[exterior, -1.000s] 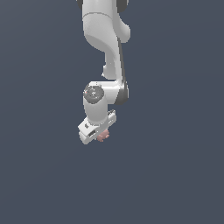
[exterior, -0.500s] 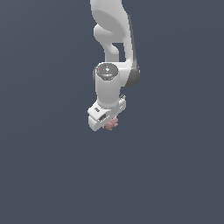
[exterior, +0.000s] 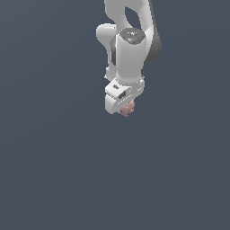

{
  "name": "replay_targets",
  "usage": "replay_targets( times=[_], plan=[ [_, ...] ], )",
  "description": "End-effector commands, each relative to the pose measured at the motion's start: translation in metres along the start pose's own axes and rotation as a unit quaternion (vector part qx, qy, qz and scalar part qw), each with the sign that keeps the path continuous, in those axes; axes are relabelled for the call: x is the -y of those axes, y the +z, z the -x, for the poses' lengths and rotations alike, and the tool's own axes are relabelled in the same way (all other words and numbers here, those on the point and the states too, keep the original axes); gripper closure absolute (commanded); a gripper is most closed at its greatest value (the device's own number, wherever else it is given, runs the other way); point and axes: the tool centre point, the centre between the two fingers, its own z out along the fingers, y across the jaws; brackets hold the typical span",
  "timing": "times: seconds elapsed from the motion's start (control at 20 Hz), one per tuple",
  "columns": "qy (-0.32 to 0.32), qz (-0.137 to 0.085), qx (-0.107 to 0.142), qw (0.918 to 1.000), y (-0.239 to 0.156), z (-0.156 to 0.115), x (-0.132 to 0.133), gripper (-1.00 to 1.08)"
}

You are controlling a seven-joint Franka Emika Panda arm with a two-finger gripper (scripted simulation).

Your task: Pick up the object and move it to a goal position.

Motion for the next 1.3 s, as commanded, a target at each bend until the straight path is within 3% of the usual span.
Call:
replay_targets(
  times=[0.0,0.7,1.25],
  plan=[
    [0.000,0.000,0.000,1.0000,-0.023,-0.002,0.021,1.08],
    [0.000,0.000,0.000,1.0000,-0.144,-0.017,0.124,1.08],
    [0.000,-0.001,-0.001,1.0000,-0.189,-0.026,0.159,1.08]
  ],
)
